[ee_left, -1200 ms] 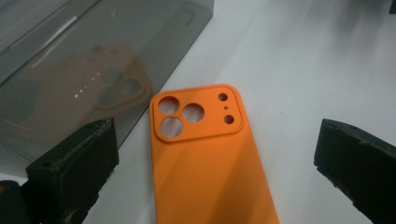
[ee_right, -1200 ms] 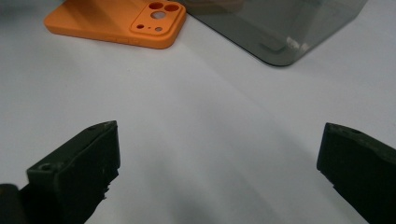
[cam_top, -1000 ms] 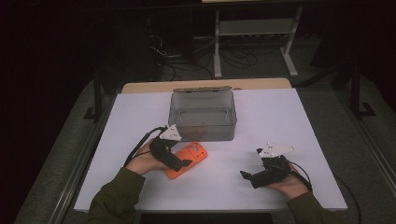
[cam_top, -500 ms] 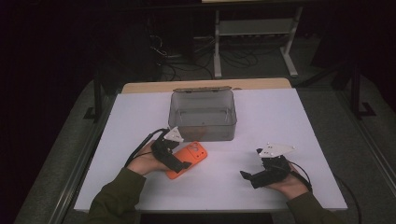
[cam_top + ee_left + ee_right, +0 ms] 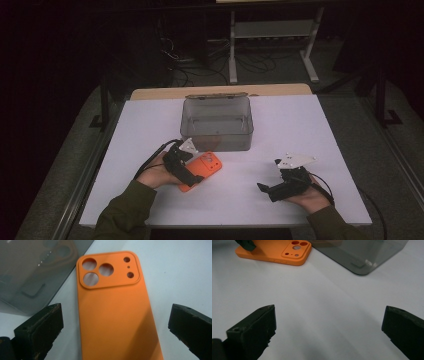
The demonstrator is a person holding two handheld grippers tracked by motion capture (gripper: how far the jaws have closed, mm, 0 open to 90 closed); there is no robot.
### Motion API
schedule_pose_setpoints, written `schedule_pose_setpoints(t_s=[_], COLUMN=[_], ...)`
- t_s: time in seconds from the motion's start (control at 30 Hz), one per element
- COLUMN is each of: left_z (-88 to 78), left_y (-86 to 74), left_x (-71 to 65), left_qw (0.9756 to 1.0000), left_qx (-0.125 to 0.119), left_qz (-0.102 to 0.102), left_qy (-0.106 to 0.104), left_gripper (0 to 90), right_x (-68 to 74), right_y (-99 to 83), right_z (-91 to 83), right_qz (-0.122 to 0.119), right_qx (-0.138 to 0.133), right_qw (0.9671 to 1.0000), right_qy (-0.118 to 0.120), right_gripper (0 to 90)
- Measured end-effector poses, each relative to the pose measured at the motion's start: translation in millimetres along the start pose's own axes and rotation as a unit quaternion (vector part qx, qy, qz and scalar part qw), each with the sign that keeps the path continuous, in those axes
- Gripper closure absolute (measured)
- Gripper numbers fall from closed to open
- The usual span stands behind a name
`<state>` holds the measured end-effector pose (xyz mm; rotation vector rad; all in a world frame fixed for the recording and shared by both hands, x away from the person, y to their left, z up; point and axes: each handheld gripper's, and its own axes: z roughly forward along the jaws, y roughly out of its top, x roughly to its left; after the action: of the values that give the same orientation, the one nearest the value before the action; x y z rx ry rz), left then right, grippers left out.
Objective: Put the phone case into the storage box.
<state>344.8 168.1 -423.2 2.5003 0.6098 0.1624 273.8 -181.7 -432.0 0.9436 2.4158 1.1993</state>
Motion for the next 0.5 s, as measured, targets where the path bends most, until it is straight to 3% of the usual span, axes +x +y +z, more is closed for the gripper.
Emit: schedule_pose_setpoints(t_s=[0.5], left_z=[7.4], left_y=[-3.3], left_x=[-3.1], left_qw=[0.9994], left_qx=[0.035], left_qz=[-0.006], left_qy=[0.002], left_gripper=[0.0], right_x=[-0.2], right_y=[0.0], right_z=[-0.3], right_qz=[0.0], right_qx=[-0.001], right_qw=[1.0], right_qy=[-0.001], right_gripper=[0.0])
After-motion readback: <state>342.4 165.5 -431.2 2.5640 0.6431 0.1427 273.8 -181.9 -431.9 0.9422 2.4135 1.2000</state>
